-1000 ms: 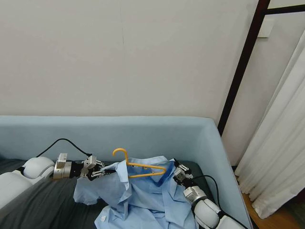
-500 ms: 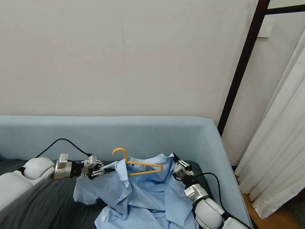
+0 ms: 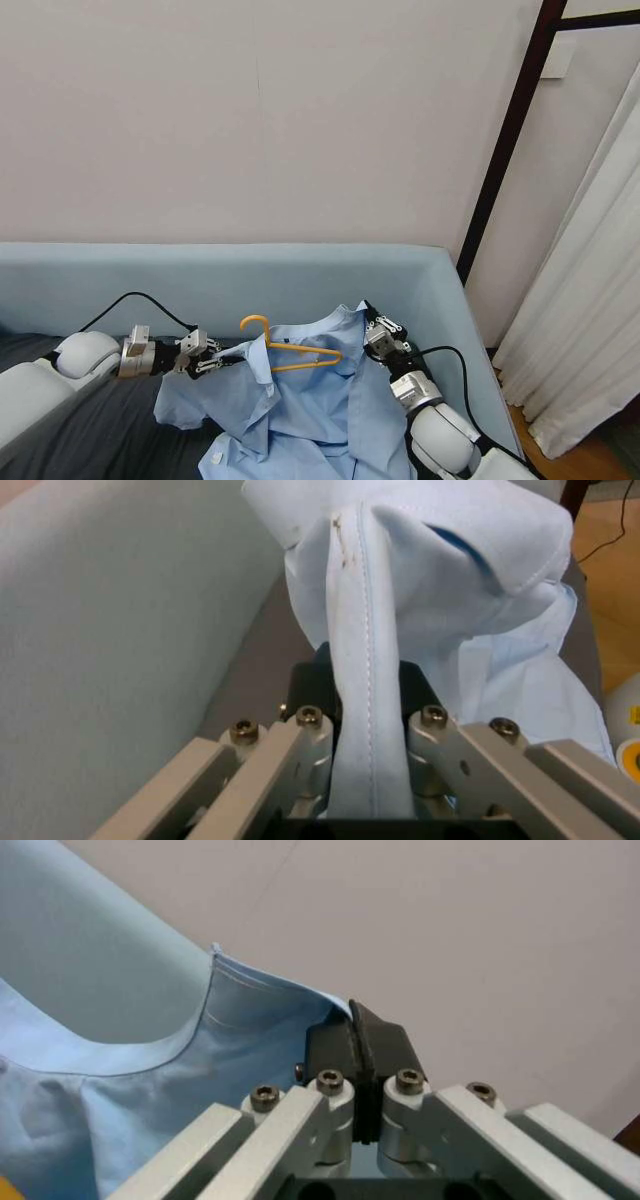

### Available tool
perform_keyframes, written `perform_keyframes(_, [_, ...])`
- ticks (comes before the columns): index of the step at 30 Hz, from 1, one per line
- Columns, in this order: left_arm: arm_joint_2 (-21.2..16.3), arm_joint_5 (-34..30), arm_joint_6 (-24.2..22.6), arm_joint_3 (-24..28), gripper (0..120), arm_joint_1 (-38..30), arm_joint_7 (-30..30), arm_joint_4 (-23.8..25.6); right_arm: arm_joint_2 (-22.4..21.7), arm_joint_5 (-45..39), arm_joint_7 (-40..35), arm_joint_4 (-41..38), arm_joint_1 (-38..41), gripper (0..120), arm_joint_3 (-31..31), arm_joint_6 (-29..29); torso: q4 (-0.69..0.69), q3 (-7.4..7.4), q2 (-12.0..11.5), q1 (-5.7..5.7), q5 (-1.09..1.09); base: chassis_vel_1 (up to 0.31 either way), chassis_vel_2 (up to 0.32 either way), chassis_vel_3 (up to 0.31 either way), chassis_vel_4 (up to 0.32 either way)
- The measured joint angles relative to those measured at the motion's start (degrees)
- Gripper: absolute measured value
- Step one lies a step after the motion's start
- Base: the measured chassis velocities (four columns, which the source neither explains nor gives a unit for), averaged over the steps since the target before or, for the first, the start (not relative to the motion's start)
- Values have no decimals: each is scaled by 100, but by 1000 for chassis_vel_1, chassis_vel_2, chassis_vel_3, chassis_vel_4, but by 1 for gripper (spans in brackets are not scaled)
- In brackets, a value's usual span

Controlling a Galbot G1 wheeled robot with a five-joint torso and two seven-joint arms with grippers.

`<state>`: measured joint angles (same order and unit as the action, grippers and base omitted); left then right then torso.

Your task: Pick up the clothes from the sofa and hang them on the clothes hanger.

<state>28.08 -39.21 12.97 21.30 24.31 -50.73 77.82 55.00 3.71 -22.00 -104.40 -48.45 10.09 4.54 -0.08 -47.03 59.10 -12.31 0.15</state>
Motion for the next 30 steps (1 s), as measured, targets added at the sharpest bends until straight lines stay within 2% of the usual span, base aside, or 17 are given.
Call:
perform_keyframes(8, [253,-4,-129,366,7,-438,151,-107,-205,-324,15,-670,-18,0,20,373,-1,0,0,0,0,0,0,0,0])
perform_keyframes(15, [416,77,-156,645,7,-677,167,-128,-349,-576,27,-854,26,0,40,553,0,0,0,0,1,0,0,0,0])
perform_keyframes(24, [834,232,-278,922,7,-967,487,-278,-504,-957,28,-1244,65,0,78,849,-1,0,0,0,0,0,0,0,0])
perform_keyframes(30, [1054,89,-412,1153,7,-1167,756,-276,-644,-1249,12,-1472,175,0,97,978,-1,0,0,0,1,0,0,0,0])
